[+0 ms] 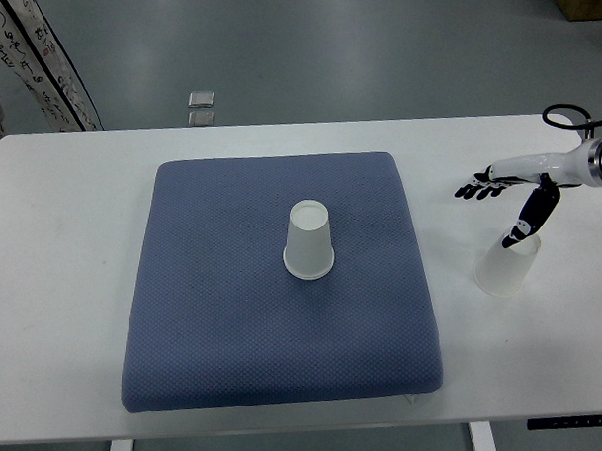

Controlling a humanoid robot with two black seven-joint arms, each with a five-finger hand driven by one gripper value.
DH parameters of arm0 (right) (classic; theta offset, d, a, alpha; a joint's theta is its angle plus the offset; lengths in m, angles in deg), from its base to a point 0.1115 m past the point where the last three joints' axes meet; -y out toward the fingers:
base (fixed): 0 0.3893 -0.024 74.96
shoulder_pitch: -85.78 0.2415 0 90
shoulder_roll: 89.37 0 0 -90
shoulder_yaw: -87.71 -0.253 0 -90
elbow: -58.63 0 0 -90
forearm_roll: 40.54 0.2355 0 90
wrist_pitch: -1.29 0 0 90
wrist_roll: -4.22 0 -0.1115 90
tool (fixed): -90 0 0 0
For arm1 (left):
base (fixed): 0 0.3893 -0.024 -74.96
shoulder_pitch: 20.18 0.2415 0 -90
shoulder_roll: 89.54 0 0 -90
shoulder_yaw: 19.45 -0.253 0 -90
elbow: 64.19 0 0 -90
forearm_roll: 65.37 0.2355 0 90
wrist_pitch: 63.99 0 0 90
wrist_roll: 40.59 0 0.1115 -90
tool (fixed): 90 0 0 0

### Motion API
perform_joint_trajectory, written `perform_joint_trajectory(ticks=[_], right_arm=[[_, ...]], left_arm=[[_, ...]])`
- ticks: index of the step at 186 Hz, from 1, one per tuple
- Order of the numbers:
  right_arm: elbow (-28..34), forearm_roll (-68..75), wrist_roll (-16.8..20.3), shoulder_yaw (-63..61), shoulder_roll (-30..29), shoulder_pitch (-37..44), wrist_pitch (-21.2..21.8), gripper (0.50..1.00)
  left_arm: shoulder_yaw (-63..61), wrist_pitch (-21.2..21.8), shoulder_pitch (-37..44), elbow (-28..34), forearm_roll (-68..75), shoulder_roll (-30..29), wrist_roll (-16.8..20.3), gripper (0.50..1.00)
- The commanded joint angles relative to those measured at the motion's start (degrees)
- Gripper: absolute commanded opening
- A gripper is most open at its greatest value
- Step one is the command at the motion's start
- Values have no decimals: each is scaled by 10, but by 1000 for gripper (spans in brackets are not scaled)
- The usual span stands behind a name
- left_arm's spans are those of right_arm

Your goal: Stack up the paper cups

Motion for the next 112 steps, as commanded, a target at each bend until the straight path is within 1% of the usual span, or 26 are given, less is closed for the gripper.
perform_joint_trajectory(ticks=[1,57,82,112], right_arm=[[2,-14,0,3,3,-7,-10,913],[2,-67,-1,7,5,-39,-21,913],[0,-76,-3,8,4,-55,-54,913],[-4,-90,-3,9,-1,-76,-113,913]], left_arm=[[0,0,0,0,0,0,0,1000],[0,1,0,0,0,0,0,1000],[0,0,0,0,0,0,0,1000],[0,1,0,0,0,0,0,1000]])
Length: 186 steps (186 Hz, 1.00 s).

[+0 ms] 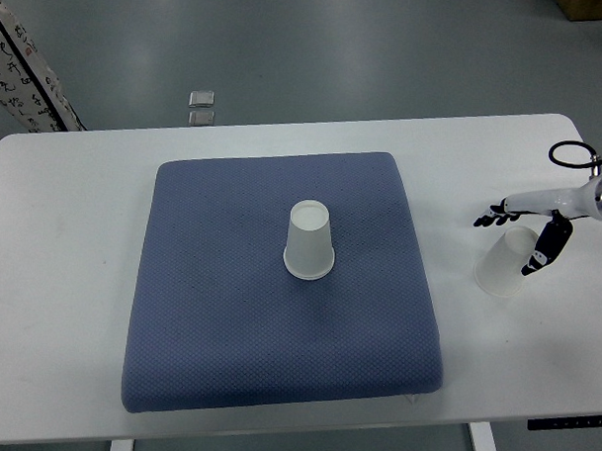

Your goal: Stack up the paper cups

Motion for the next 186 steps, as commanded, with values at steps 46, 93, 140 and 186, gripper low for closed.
perform_joint_trajectory(ticks=[46,93,140,186], right_arm=[[-5,-17,-3,19,-5,-26,-71,897],[-5,-17,-4,24,-5,-26,-73,693],[-5,-17,-4,25,-1,-25,-71,629],[-5,-3,-39,16,10,33,-62,627]], left_arm=[[0,1,0,0,0,0,0,1000],[0,1,0,0,0,0,0,1000],[0,0,0,0,0,0,0,1000],[0,0,0,0,0,0,0,1000]])
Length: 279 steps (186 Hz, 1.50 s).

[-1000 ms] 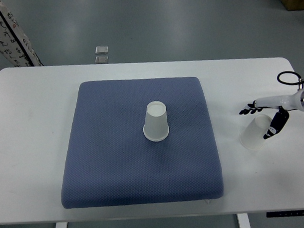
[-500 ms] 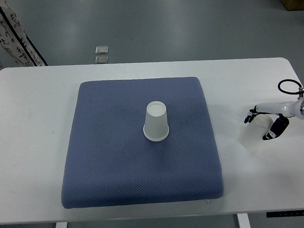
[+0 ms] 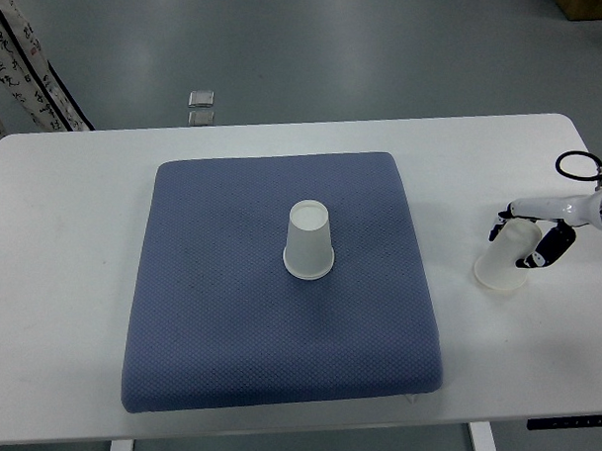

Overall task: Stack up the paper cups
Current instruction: 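Lift the cup with the right hand and carry it over the inverted cup, then lower the held cup onto the inverted cup on the cushion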

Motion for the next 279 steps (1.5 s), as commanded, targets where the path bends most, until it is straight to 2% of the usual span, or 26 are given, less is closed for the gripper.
perform_joint_trajectory(ticks=[1,31,61,71,72,76,97,158,240,279], right_arm=[[0,7,-23,-3,4,36,5,627],[4,34,-74,-4,-7,104,38,629],[5,88,-81,-4,-51,174,90,635],[5,88,-81,-4,-51,174,90,635],[5,116,-87,-4,-67,197,105,635],[5,128,-90,-3,-76,205,113,637],[5,152,-91,-2,-123,237,132,637],[0,141,-89,28,-202,254,141,641],[-34,110,-86,36,-243,249,135,641],[-71,105,-85,50,-267,238,132,643]], left_arm=[[0,0,0,0,0,0,0,1000],[0,0,0,0,0,0,0,1000],[0,0,0,0,0,0,0,1000],[0,0,0,0,0,0,0,1000],[0,0,0,0,0,0,0,1000],[0,0,0,0,0,0,0,1000],[0,0,0,0,0,0,1,1000],[0,0,0,0,0,0,0,1000],[0,0,0,0,0,0,1,1000],[0,0,0,0,0,0,0,1000]])
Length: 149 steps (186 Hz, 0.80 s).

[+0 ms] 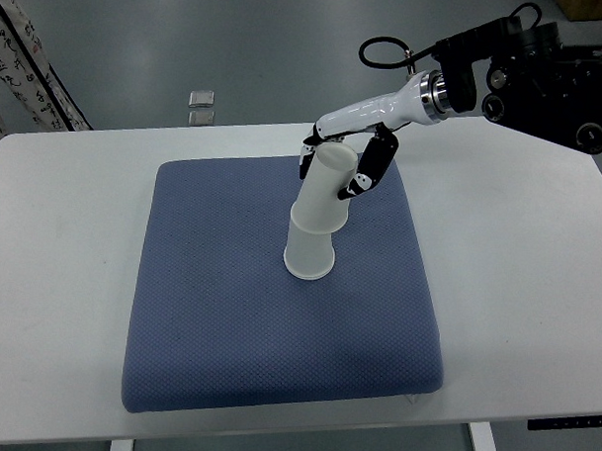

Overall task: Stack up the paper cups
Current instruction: 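Lower the held cup onto the inverted cup on the cushion, then open the right hand and withdraw it away from the cups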

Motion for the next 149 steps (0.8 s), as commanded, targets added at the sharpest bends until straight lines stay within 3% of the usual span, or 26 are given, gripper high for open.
perform_joint_trajectory(ticks=[1,90,149], right_arm=[[-19,-2,1,10,-11,-8,-1,646],[-22,-7,1,11,-39,-12,-1,680],[-48,-7,5,12,-71,-38,-18,797]], left_arm=[[0,0,0,0,0,0,0,1000],[0,0,-1,0,0,0,0,1000],[0,0,0,0,0,0,0,1000]])
